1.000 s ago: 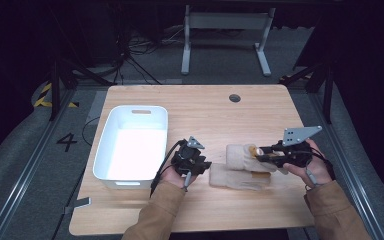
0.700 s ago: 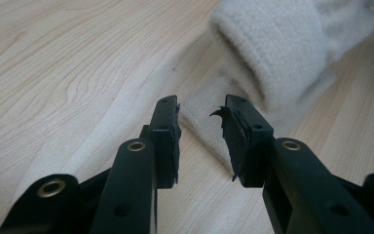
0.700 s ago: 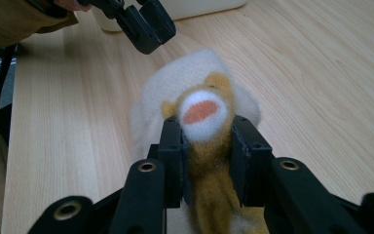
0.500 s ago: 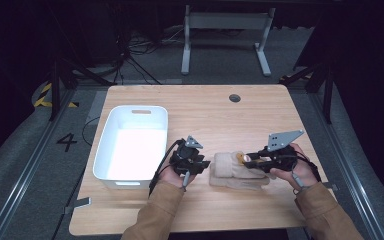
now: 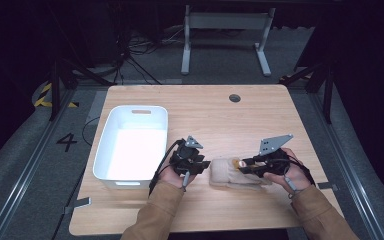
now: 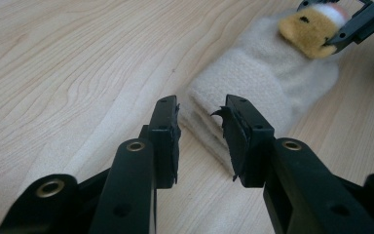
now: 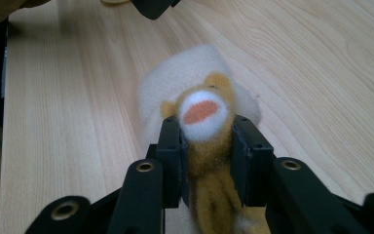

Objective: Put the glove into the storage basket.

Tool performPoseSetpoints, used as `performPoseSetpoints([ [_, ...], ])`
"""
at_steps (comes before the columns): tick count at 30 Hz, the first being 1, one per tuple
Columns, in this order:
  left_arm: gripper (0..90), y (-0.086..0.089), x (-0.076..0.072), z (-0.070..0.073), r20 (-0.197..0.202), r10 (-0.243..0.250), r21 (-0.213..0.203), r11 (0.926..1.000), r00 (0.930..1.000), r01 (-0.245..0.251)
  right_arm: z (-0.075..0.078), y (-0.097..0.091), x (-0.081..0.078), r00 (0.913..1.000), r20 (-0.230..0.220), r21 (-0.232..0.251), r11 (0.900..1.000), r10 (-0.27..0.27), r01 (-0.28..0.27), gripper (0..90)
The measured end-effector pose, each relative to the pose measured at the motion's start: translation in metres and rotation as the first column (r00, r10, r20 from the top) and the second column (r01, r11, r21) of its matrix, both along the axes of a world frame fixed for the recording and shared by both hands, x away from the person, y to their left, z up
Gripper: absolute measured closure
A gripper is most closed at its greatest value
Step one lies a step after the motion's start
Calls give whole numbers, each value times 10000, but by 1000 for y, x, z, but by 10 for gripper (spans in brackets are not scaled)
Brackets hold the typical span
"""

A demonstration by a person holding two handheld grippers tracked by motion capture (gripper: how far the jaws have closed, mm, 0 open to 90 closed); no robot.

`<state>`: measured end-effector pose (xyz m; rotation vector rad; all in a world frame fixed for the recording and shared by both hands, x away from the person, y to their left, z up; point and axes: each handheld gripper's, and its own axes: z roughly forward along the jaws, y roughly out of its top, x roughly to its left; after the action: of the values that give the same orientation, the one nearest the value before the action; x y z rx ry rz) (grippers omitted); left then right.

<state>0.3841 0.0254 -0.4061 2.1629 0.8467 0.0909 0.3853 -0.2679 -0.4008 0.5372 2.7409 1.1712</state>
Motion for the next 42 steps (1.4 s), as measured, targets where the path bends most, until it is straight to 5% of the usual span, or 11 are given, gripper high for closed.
performPoseSetpoints([
  [14, 663, -4, 2, 2, 47, -165, -86, 9998, 9999, 166, -16, 5, -5, 9977, -253, -563, 9965, -635, 620, 660],
  [19, 651, -7, 4, 2, -13, -329, -15, 9995, 9995, 329, -21, 6, -5, 9963, -408, -768, 9945, -752, 719, 586],
  [24, 563, -12, 4, 2, 25, -551, -75, 9985, 9985, 551, -23, 3, -4, 9970, -432, -562, 9965, -636, 612, 450],
  [29, 426, -15, 5, 2, 96, -672, -194, 9975, 9977, 674, -19, -1, -5, 9968, -206, -291, 9966, -774, 768, 414],
  [42, 423, -21, 5, 3, 42, -1041, -33, 9946, 9946, 1041, 2, -21, -8, 9899, 71, 370, 9893, -1414, 1410, 429],
])
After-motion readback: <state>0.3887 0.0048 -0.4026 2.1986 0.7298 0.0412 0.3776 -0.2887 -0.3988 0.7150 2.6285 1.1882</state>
